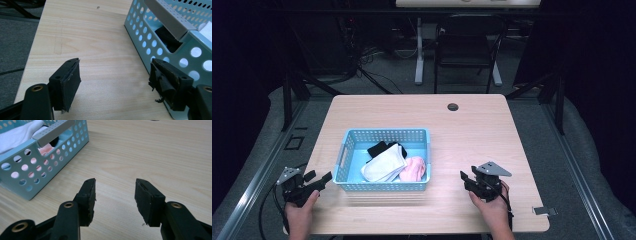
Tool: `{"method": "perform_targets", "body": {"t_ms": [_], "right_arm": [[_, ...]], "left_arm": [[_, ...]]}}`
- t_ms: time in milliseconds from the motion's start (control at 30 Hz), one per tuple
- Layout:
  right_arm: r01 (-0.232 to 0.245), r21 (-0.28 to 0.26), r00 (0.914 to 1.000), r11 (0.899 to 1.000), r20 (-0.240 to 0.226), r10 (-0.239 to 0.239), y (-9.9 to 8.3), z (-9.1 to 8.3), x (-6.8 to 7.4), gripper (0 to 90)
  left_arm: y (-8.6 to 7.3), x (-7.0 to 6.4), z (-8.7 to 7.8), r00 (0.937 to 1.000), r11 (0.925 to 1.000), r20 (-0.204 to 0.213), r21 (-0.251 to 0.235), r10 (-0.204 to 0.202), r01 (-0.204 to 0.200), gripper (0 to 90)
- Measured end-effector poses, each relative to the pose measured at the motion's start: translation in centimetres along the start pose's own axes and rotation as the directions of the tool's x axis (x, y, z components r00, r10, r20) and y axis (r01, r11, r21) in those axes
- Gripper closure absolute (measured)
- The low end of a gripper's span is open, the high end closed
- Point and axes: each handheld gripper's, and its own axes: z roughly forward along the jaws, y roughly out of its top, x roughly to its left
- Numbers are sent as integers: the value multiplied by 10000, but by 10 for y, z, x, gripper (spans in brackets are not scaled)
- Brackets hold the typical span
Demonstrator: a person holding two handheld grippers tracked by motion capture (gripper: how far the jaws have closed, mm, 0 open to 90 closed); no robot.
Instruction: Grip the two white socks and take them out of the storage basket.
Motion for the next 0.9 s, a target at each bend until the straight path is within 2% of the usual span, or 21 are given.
{"method": "perform_targets", "body": {"t_ms": [133,267,567,700,900], "right_arm": [[265,55,9996,9996,96,-266,1,-1,3,526],[330,88,9994,9994,77,-331,2,0,4,521],[225,148,9997,9996,6,-225,4,0,7,514],[232,152,9997,9996,-84,-231,9,-1,10,508],[487,354,9987,9982,-154,-482,25,-5,20,510]], "left_arm": [[0,0,0,10000,10000,0,24,-29,29,248],[0,0,-1,10000,10000,-13,6,-45,45,248],[0,1,-1,10000,10000,-23,-11,-57,57,248],[0,1,-1,10000,10000,-26,-34,-87,87,248],[-1,1,-2,9999,9999,-33,-71,-152,152,248]]}}
